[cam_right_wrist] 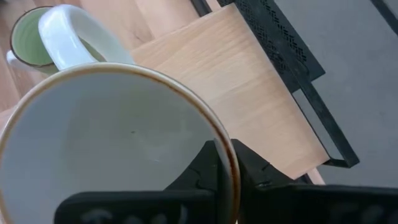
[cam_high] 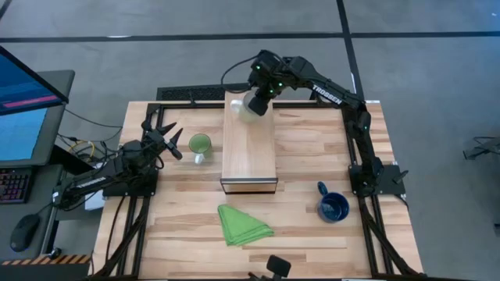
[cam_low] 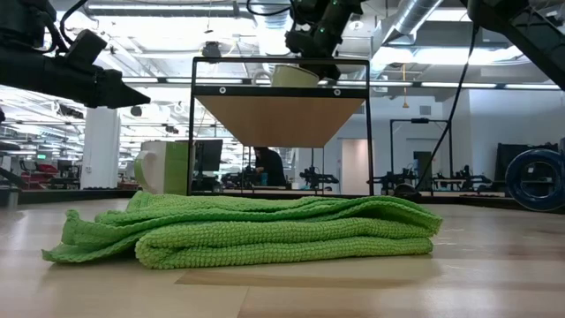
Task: Stack small to large cups/mugs on shelf
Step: Put the light green mug on the shelf
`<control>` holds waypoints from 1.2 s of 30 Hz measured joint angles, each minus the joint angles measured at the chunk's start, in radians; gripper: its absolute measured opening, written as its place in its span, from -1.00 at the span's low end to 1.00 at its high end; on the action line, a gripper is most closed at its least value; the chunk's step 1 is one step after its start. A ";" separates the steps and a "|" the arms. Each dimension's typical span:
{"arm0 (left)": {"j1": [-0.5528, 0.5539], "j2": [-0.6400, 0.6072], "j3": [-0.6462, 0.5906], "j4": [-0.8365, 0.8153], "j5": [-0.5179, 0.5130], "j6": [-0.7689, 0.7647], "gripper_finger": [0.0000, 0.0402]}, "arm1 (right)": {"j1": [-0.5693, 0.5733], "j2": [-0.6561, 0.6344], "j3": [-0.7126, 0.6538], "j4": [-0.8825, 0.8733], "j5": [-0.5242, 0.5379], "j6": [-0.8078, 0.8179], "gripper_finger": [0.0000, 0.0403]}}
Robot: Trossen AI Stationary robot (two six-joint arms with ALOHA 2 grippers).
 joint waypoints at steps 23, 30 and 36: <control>0.000 0.000 0.000 0.000 0.000 0.002 -0.28 | -0.006 -0.002 -0.001 0.014 0.004 -0.026 -0.70; 0.000 0.000 0.000 0.000 0.000 0.001 -0.28 | -0.006 -0.002 -0.001 0.014 0.004 -0.026 -0.70; 0.000 0.000 0.000 0.000 0.000 0.000 -0.28 | -0.006 -0.002 -0.001 0.020 0.003 -0.062 -0.70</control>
